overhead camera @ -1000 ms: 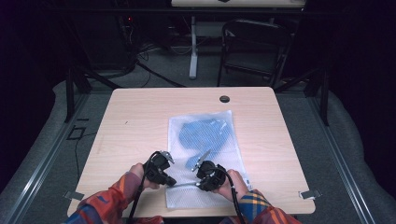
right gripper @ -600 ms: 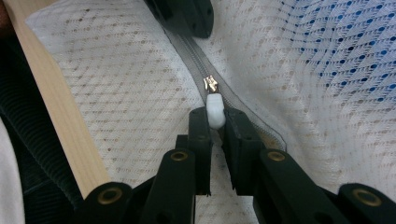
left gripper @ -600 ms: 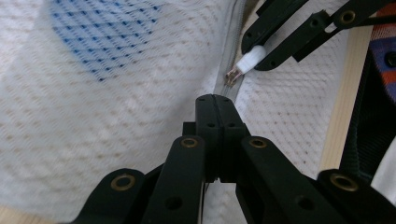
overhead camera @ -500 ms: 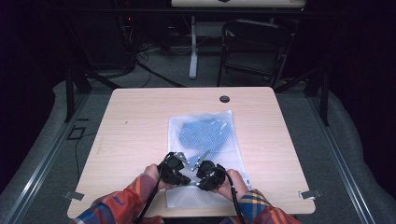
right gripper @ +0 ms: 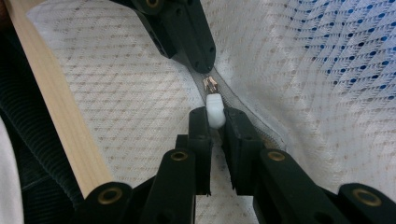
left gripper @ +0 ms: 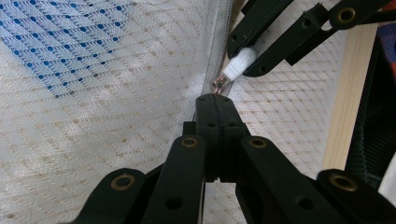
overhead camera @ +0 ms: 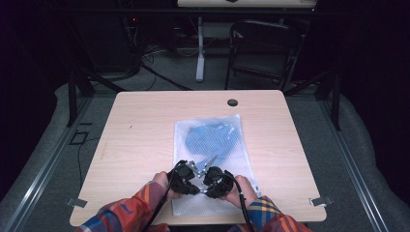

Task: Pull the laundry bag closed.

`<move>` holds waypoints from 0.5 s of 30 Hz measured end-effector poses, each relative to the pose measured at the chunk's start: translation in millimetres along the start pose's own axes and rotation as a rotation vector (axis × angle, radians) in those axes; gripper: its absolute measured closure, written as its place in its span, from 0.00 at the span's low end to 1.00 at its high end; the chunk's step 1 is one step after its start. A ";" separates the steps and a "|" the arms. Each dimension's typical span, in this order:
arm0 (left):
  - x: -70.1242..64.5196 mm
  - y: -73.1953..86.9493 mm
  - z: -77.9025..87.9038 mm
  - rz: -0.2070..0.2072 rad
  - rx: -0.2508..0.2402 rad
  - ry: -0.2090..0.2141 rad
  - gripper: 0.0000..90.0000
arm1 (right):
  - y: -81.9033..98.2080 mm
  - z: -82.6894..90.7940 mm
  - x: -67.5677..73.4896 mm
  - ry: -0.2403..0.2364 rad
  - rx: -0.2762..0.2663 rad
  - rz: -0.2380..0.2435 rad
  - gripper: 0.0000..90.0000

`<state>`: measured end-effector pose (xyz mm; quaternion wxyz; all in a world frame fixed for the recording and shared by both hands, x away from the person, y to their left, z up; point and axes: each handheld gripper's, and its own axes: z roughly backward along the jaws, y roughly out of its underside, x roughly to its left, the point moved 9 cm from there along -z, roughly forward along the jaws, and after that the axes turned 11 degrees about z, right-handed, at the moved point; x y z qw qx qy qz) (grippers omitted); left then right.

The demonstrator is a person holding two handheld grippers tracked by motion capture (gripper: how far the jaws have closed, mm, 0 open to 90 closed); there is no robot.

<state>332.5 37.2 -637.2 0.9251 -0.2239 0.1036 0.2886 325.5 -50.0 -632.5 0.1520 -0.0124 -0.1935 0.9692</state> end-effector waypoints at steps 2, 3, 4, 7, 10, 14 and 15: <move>-0.6 -0.1 0.1 0.003 -0.002 0.005 1.00 | 0.8 -0.1 -0.6 0.000 -0.003 -0.005 0.91; -0.5 -0.1 0.1 -0.001 -0.002 0.004 1.00 | 1.3 0.0 -0.6 -0.004 -0.003 -0.006 0.91; -0.4 0.0 0.1 -0.002 0.000 0.001 1.00 | 2.0 0.0 -1.0 -0.002 0.000 -0.005 0.91; -0.5 0.0 0.1 -0.002 -0.001 0.002 1.00 | 3.5 0.4 -2.1 -0.001 -0.002 -0.009 0.91; -1.5 -0.5 -0.5 0.009 -0.010 0.004 1.00 | 4.9 1.3 -2.8 0.001 0.004 -0.009 0.91; 0.0 0.3 0.2 -0.007 0.001 0.003 1.00 | 7.1 2.3 -3.7 -0.002 0.011 -0.012 0.91; 0.1 0.3 0.4 -0.008 0.002 0.000 1.00 | 6.6 2.0 -3.5 -0.002 -0.001 -0.021 0.91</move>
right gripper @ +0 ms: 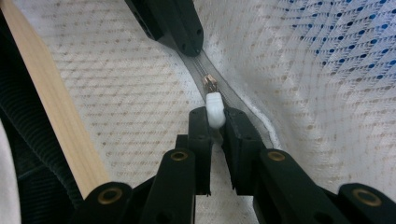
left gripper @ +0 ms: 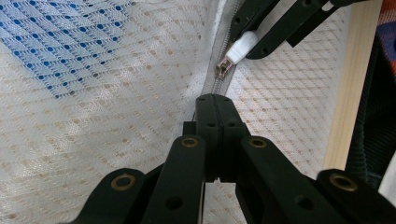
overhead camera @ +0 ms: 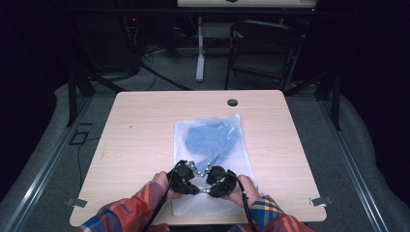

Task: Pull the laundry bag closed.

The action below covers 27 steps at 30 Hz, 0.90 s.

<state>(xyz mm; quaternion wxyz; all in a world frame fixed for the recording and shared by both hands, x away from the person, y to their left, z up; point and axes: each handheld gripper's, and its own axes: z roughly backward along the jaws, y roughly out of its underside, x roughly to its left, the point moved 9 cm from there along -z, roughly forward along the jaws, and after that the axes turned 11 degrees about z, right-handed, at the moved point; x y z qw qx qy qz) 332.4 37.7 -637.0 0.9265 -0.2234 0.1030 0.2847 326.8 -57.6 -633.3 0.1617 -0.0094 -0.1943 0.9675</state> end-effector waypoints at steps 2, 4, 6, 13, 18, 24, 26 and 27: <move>-0.4 -0.2 -0.2 0.004 -0.004 0.004 1.00 | 1.5 1.1 -0.8 0.000 0.011 0.005 0.91; -0.3 -0.1 0.0 0.004 -0.002 0.002 1.00 | 2.7 2.1 -1.7 0.004 0.015 0.002 0.91; -0.3 -0.2 -0.2 0.004 -0.004 0.004 1.00 | 3.3 2.1 -2.0 0.006 0.016 0.004 0.91; 0.1 0.0 0.0 0.010 -0.007 0.005 1.00 | 6.9 4.9 -3.4 0.008 0.024 -0.001 0.91; 0.0 0.0 -0.2 0.011 -0.008 0.008 1.00 | 10.7 6.9 -5.0 0.009 0.023 -0.013 0.91; 0.4 0.2 0.0 0.010 -0.007 0.010 1.00 | 15.5 9.7 -6.4 0.009 0.024 -0.020 0.91; 0.5 0.7 0.4 0.013 -0.003 0.008 1.00 | 16.7 10.4 -6.8 0.013 0.025 -0.021 0.98; 0.7 0.7 0.5 0.015 -0.004 0.009 1.00 | 19.0 11.4 -9.6 0.043 0.038 -0.018 1.00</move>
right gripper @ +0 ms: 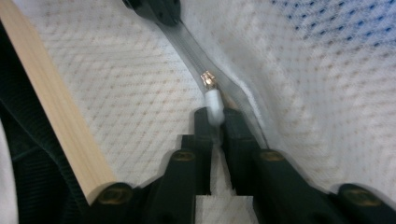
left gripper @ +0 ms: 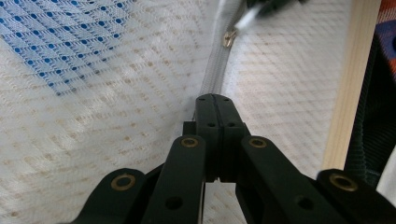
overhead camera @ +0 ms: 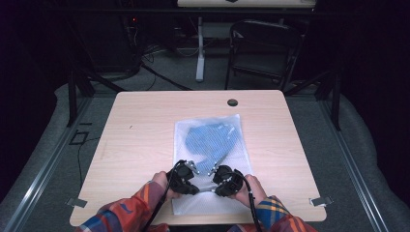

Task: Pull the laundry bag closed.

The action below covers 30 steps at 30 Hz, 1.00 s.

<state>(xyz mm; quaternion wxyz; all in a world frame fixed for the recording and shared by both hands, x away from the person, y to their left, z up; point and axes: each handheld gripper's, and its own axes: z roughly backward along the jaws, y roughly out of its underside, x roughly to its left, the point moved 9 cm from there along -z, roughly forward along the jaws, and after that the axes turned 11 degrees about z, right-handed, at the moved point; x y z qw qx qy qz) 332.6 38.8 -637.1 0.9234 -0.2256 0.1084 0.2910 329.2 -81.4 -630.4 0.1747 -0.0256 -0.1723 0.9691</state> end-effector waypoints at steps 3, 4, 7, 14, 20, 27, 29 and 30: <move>-0.1 0.0 0.0 0.004 -0.003 0.003 1.00 | 9.6 4.7 -9.1 0.007 -0.005 -0.035 1.00; 0.0 -0.3 -0.2 0.004 -0.005 0.000 1.00 | 13.1 5.9 -11.9 0.013 -0.005 -0.043 1.00; 0.0 -0.1 0.0 0.002 0.001 -0.001 1.00 | 14.1 7.9 -12.9 -0.004 -0.048 -0.066 0.95; 0.1 0.0 0.2 0.004 0.002 0.004 1.00 | -4.3 -0.2 -3.0 -0.002 -0.089 -0.011 0.81; 0.4 0.2 0.3 -0.003 0.007 0.005 1.00 | -9.8 -9.2 -2.5 -0.003 -0.088 -0.010 0.82; 0.3 0.0 0.2 -0.002 0.006 -0.001 1.00 | -11.5 -8.1 0.9 0.004 -0.090 0.010 0.86; 0.2 0.0 0.2 -0.002 0.006 0.000 1.00 | -11.1 -8.0 1.7 -0.002 -0.091 0.014 0.86; 0.3 0.0 0.2 -0.003 0.006 -0.002 1.00 | -11.1 -8.7 2.2 -0.002 -0.090 0.013 0.86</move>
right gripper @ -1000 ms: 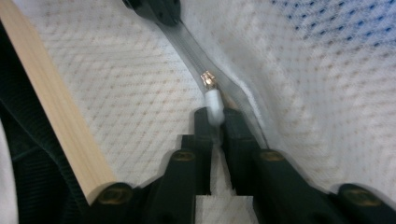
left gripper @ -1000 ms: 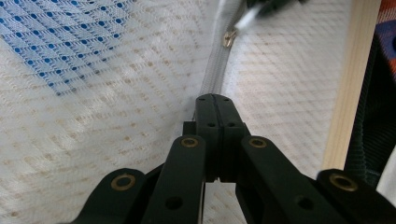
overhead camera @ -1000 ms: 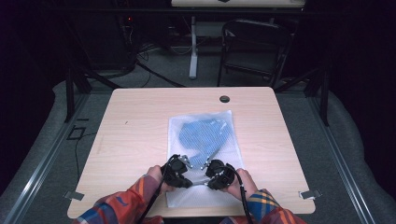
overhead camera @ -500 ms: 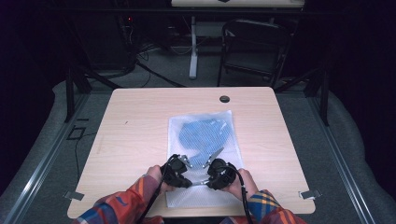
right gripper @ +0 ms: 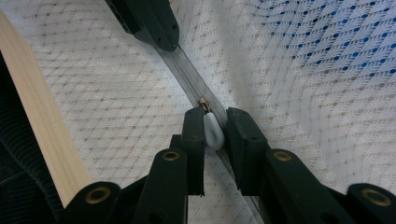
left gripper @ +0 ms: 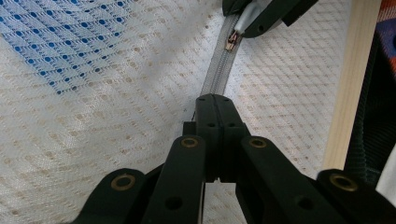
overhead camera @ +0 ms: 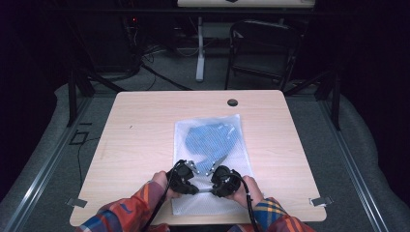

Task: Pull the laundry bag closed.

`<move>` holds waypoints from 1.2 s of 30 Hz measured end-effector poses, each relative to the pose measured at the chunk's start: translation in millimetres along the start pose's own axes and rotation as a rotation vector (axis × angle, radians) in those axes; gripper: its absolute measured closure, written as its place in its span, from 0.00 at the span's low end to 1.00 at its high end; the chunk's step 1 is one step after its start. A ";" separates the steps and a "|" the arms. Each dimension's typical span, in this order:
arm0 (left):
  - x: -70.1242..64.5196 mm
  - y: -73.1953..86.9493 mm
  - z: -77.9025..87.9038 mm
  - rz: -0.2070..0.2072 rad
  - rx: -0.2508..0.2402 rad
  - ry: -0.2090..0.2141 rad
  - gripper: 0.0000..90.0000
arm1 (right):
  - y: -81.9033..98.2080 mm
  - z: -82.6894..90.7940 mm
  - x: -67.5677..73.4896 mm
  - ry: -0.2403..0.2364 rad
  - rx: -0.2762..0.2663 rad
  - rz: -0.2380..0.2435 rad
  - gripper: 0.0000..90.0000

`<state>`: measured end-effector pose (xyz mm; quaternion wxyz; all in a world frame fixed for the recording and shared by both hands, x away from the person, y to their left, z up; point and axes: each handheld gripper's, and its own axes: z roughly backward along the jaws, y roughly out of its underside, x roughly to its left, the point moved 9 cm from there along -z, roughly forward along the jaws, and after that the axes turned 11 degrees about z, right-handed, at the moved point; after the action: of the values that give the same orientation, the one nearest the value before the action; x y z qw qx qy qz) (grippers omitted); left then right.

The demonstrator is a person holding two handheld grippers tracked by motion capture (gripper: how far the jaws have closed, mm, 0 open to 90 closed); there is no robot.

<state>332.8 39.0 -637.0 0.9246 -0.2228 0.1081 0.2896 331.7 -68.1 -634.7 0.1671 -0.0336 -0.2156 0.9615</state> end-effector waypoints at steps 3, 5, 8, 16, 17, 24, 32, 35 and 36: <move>-0.1 0.1 0.1 0.001 0.000 0.003 1.00 | -1.0 0.2 1.3 -0.003 -0.007 0.012 0.87; -0.9 -0.4 -0.4 0.010 -0.007 0.005 1.00 | -1.5 1.2 3.0 -0.012 -0.012 0.017 0.87; -0.2 0.0 0.0 0.000 0.000 0.003 1.00 | -3.1 -1.1 6.3 -0.020 -0.017 0.020 0.89; -0.3 0.0 0.0 -0.001 0.001 0.002 1.00 | -3.5 -3.1 7.1 -0.011 -0.003 0.025 0.95; -0.3 0.0 0.1 -0.001 0.002 0.003 1.00 | -3.6 -3.0 6.9 -0.009 -0.003 0.025 0.95; 0.2 0.2 0.2 -0.006 0.004 0.007 1.00 | 1.3 -1.3 6.8 -0.038 0.013 0.012 0.93; -0.2 0.0 0.1 -0.002 0.004 0.003 1.00 | 0.5 -1.1 7.2 -0.023 0.022 0.015 0.96; -0.1 -0.1 -0.1 -0.005 0.003 0.003 1.00 | 0.8 0.6 7.5 -0.032 0.023 0.014 0.96; 0.0 -0.2 -0.1 -0.006 0.002 0.002 1.00 | 0.6 1.1 8.0 -0.034 0.020 0.010 0.96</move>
<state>332.9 38.8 -637.0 0.9255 -0.2226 0.1084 0.2866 323.9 -66.4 -633.9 0.1588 -0.0165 -0.2084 0.9649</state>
